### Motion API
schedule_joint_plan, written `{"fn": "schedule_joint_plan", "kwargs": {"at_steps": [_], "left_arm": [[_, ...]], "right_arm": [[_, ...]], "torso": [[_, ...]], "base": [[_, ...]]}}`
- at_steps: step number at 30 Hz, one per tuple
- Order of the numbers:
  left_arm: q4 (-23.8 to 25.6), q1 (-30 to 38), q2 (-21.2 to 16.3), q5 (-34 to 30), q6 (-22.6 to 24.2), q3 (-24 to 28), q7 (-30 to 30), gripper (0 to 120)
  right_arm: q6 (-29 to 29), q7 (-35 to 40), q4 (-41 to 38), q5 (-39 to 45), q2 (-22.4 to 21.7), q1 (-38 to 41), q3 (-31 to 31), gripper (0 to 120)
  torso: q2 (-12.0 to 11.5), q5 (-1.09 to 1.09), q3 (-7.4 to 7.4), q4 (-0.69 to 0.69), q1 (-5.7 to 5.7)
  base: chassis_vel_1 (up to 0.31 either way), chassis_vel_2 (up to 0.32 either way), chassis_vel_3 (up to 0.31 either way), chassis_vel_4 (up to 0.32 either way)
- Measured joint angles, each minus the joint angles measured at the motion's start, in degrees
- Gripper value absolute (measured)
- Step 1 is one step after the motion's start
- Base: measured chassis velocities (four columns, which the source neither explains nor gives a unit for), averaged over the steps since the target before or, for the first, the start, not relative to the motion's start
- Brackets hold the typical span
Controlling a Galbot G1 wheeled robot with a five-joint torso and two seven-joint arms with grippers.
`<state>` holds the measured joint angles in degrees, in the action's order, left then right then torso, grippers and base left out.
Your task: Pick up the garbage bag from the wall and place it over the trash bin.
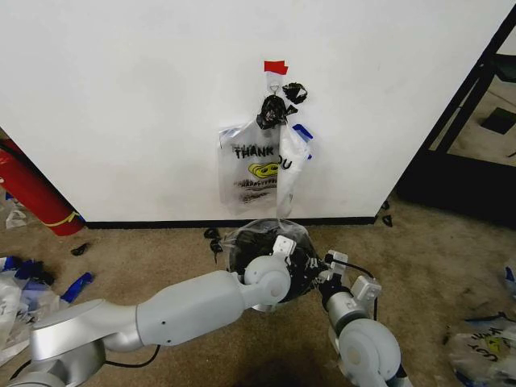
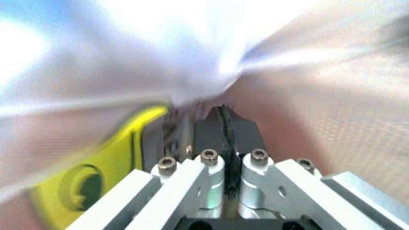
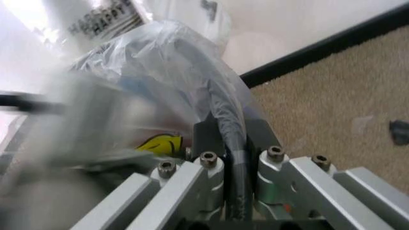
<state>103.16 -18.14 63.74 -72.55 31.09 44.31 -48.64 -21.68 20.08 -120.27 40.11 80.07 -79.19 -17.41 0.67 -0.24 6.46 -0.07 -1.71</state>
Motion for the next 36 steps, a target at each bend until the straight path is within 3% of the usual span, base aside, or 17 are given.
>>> {"fn": "schedule_joint_plan", "kwargs": {"at_steps": [7, 10, 13, 14, 17, 20, 23, 24, 27, 31, 34, 36], "left_arm": [[10.10, -0.51, -5.36, 0.72, -1.24, -4.42, 2.52, 0], [13.90, -4.45, -9.19, 1.16, -4.65, -10.86, 5.63, 12], [17.54, -12.89, -13.38, 9.10, -11.45, -18.09, 11.72, 23], [17.54, -12.89, -13.38, 9.10, -11.45, -18.09, 11.72, 23], [20.13, -22.02, -15.58, 18.02, -17.12, -24.95, 17.83, 36], [22.42, -33.34, -14.91, 23.99, -20.56, -36.77, 21.87, 50], [23.37, -38.17, -14.34, 25.87, -21.29, -41.07, 23.01, 55], [24.23, -43.79, -13.53, 27.83, -22.15, -45.41, 23.79, 62], [25.44, -53.83, -11.46, 31.89, -24.28, -51.26, 24.71, 75], [26.42, -60.21, -9.72, 34.30, -26.08, -55.70, 24.90, 87], [27.24, -63.90, -9.03, 34.93, -27.20, -59.68, 24.92, 98], [27.41, -64.49, -8.91, 34.94, -27.29, -60.30, 24.89, 99]], "right_arm": [[-0.69, 1.29, 2.51, 3.27, 0.58, 2.11, -0.07, 1], [-1.35, 1.99, 3.79, 5.03, 0.90, 3.22, 0.18, 1], [-2.20, 2.60, 5.03, 7.24, 1.21, 4.15, 0.35, 1], [-2.20, 2.60, 5.03, 7.24, 1.21, 4.15, 0.35, 1], [-2.61, 2.84, 5.59, 7.96, 1.37, 4.40, 0.29, 1], [-2.69, 2.92, 5.73, 6.87, 1.73, 4.14, -0.17, 1], [-2.69, 2.90, 6.13, 5.90, 1.79, 4.31, -0.08, 1], [-2.68, 2.75, 6.47, 4.94, 1.76, 4.42, 0.06, 1], [-2.40, 1.71, 6.87, 3.23, 1.41, 4.10, -0.21, 1], [-2.26, 1.20, 7.44, 2.60, 0.92, 3.95, -0.33, 3], [-1.84, 0.01, 8.41, 1.96, 0.92, 3.91, -0.37, 18], [-1.67, -0.48, 8.73, 1.56, 1.07, 3.91, -0.40, 19]], "torso": [[0.00, 0.00, 0.00, -0.02, 0.00], [0.00, 0.01, 0.00, -0.01, 0.00], [0.00, -0.03, 0.00, 0.02, 0.00], [0.00, -0.03, 0.00, 0.02, 0.00], [0.00, -0.02, 0.00, 0.02, 0.00], [0.00, -0.01, -0.01, -0.02, 0.00], [0.00, -0.02, -0.01, -0.03, 0.00], [0.00, -0.01, -0.01, 0.01, 0.00], [0.00, -0.02, -0.01, 0.01, 0.01], [0.00, -0.01, -0.01, 0.00, 0.01], [0.00, 0.00, -0.01, 0.00, 0.01], [0.01, 0.01, -0.01, 0.00, 0.01]], "base": [[0.000, 0.000, 0.000, 0.000], [0.000, 0.000, 0.000, 0.000], [0.000, 0.000, 0.000, 0.000], [0.000, 0.000, 0.000, 0.000], [0.000, 0.000, 0.000, 0.000], [0.000, 0.000, 0.000, 0.000], [0.000, 0.000, 0.000, 0.000], [0.000, 0.000, 0.000, 0.000], [0.000, 0.000, 0.000, 0.000], [0.000, 0.000, 0.000, 0.000], [0.000, 0.000, 0.000, 0.000], [0.000, 0.000, 0.000, 0.000]]}}
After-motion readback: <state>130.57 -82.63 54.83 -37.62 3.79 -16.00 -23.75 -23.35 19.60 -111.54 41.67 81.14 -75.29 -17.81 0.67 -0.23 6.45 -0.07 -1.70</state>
